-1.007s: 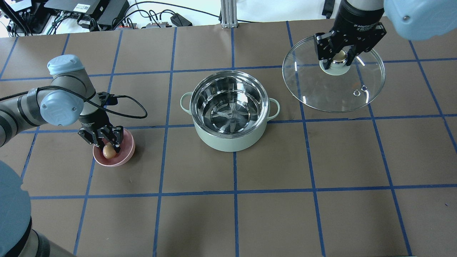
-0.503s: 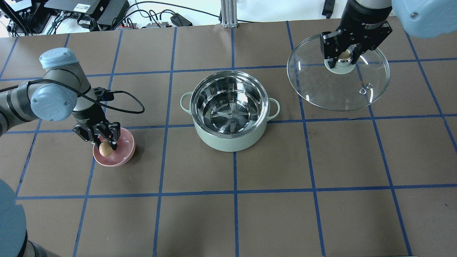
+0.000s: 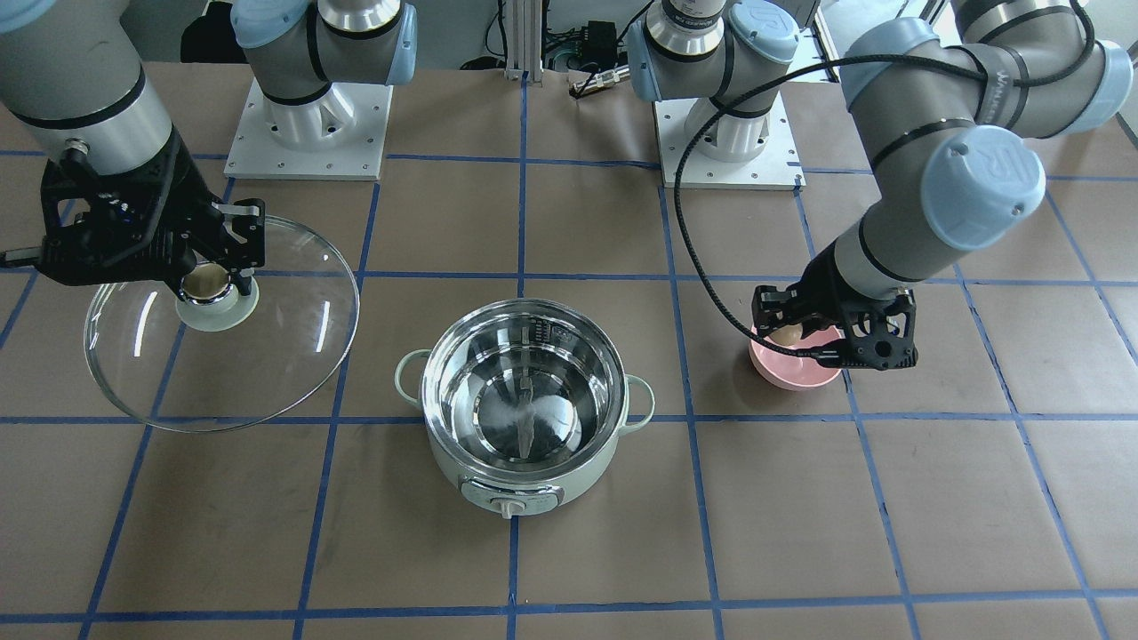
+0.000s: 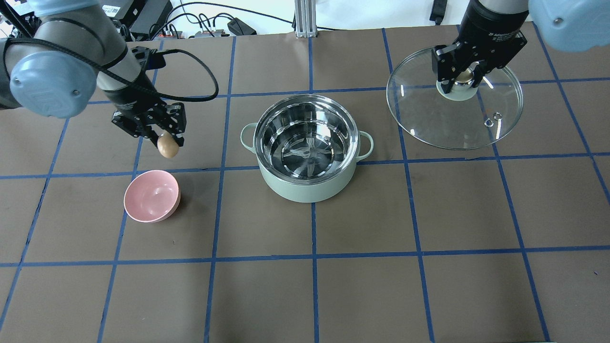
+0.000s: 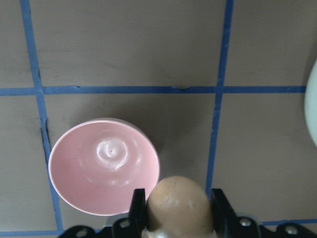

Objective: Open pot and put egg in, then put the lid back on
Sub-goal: 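Lift the egg from the bowl with the left gripper and carry it over the pot, then lower the egg into the pot and open the left gripper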

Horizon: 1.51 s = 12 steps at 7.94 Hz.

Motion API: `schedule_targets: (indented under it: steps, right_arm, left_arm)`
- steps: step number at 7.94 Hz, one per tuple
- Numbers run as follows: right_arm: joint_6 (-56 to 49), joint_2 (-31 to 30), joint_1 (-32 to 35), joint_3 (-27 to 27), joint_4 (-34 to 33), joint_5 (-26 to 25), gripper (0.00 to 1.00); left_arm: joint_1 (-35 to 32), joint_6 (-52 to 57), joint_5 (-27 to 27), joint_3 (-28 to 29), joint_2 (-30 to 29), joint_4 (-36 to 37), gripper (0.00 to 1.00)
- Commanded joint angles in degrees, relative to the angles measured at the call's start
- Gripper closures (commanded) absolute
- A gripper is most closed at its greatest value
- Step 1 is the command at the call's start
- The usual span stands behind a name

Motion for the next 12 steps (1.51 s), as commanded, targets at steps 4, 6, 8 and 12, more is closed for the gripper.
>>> schedule_targets:
  steps: [4,6,8,12]
  right_arm:
    - [-0.4,0.0,-0.2,0.1,-0.2,0.2,1.00]
    - [-0.9,0.0,-0.2,0.1,-0.2,0.0,1.00]
    - [-1.7,0.0,-0.2,0.1,-0.3,-0.5,1.00]
    - [-1.8,-0.1,-0.2,0.1,-0.1,0.2,1.00]
  left_arm:
    - [-21.6,-27.8,-5.4,2.4,-5.4,17.5,0.77]
    - [-24.2,-30.5,-4.8,2.2,-9.6,23.5,0.77]
    - [-24.4,-30.4,-4.7,2.1,-13.3,25.6,0.77]
    - [-24.7,-30.4,-5.1,0.5,-15.9,26.7,0.67]
